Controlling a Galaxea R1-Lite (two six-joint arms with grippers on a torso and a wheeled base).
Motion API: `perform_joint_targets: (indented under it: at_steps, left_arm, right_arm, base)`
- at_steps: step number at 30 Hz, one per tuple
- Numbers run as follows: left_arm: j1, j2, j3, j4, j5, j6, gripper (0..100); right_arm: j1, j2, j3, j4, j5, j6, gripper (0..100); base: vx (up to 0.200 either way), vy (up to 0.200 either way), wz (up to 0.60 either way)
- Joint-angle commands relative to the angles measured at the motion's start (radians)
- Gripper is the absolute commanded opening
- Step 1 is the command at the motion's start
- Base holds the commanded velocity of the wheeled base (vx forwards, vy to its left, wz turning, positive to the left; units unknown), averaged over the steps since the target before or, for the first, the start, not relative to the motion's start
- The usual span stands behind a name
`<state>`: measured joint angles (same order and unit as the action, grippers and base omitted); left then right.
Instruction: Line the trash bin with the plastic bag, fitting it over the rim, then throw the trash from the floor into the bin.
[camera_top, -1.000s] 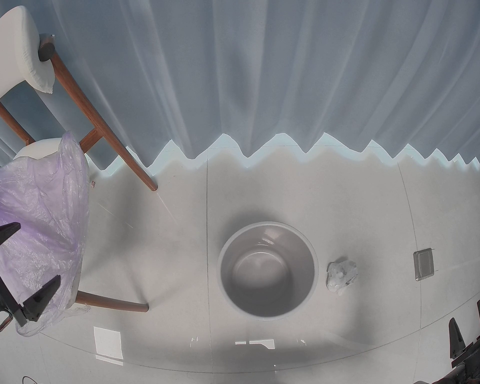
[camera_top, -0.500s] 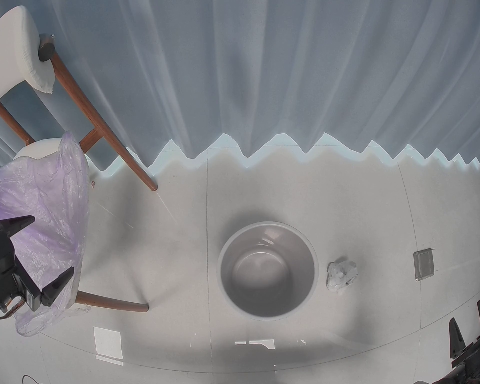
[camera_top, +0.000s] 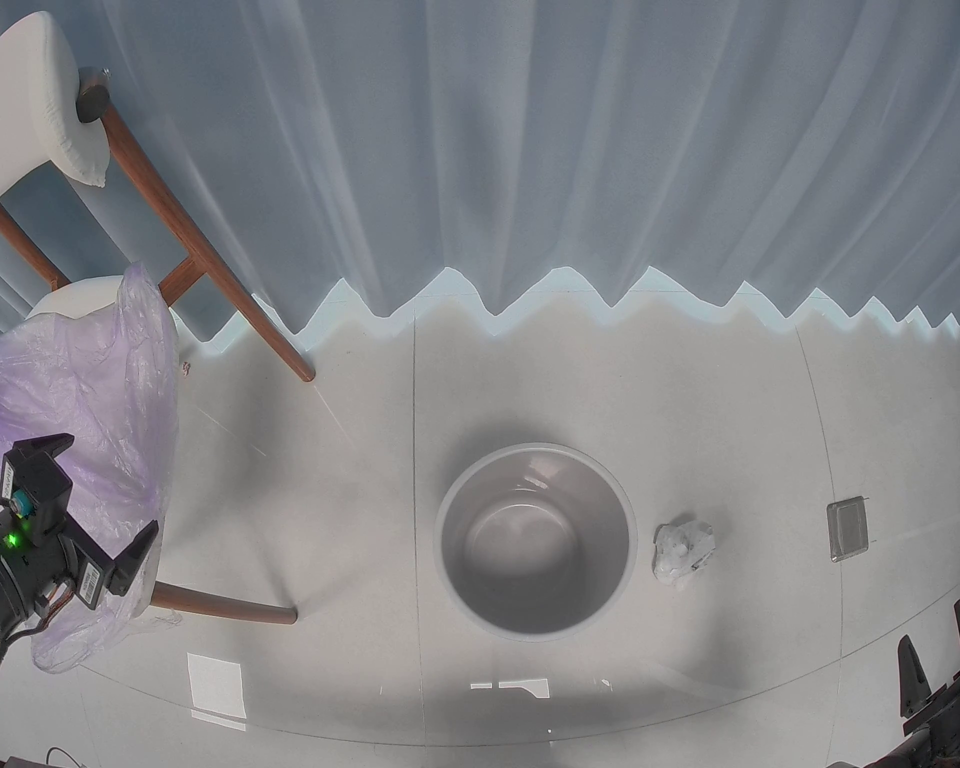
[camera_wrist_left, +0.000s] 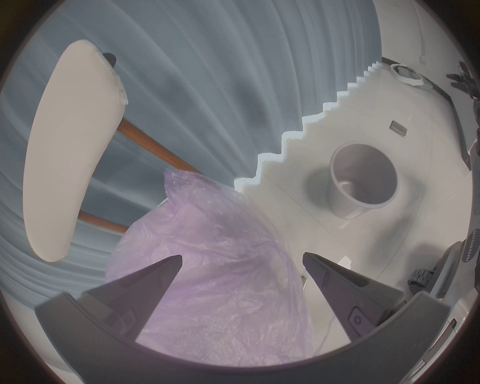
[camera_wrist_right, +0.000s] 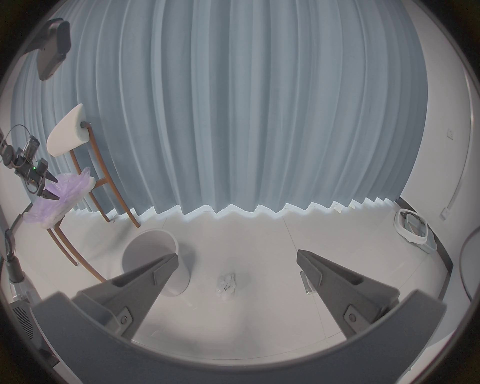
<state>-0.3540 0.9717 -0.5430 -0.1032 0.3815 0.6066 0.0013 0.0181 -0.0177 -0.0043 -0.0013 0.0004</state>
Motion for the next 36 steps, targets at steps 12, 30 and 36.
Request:
perform_joint_targets:
  at_steps: [12, 30, 36]
  left_arm:
    - [-0.019, 0.088, 0.044, -0.036, 0.097, 0.002, 100]
    - [-0.065, 0.197, 0.051, -0.130, 0.169, 0.036, 100]
    - [-0.062, 0.213, 0.048, -0.133, 0.212, 0.038, 100]
  right_arm:
    - [0.000, -0.018, 0.016, 0.000, 0.000, 0.000, 100]
    - [0.000, -0.018, 0.016, 0.000, 0.000, 0.000, 100]
    - [0.000, -0.018, 0.016, 0.000, 0.000, 0.000, 100]
  base:
    - [0.000, 0.000, 0.00]
    - [0.000, 0.000, 0.00]
    - [0.000, 0.000, 0.00]
